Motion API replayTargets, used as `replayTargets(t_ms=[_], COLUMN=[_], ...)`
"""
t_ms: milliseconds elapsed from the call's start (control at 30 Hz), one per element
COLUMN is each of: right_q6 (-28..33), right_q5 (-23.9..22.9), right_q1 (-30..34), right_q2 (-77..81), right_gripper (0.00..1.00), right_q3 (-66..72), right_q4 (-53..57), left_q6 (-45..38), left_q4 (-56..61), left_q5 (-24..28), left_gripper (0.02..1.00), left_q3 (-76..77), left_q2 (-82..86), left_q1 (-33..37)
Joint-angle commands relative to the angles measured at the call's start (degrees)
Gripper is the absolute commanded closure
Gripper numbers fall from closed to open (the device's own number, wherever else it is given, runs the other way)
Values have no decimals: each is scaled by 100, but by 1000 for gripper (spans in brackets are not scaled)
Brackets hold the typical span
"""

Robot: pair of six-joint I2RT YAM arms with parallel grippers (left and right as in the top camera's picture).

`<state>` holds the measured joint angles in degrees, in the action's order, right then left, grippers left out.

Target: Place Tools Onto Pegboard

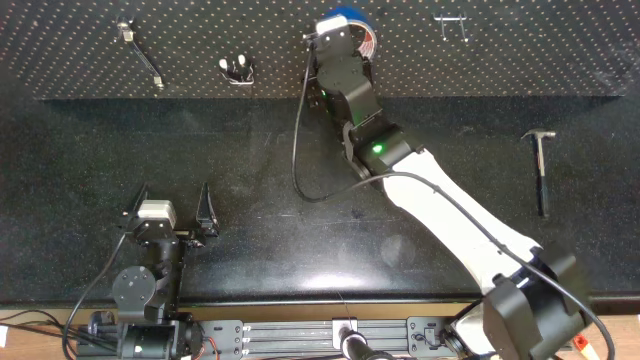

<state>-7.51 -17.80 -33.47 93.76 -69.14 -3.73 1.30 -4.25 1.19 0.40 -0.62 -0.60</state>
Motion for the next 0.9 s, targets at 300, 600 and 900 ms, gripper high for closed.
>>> replayTargets(t_ms=[300, 600, 900], right_q6=[98, 614, 1517], right_q5=[374, 1611, 1851], right_q1=[-44, 1740, 5200], right_q2=[-179, -2337, -1497], right_gripper=[51, 42, 42], right_q3=[-44, -153, -1257], right_q4=[-50, 3460, 7418], left_q6=[-74, -74, -74], left_q4=[-35, -35, -35], left_q5=[83, 83, 83], left_gripper=[23, 23, 23], left_q3=[-9, -9, -9], left_q2=[42, 42, 42], left_q1=[-17, -17, -17])
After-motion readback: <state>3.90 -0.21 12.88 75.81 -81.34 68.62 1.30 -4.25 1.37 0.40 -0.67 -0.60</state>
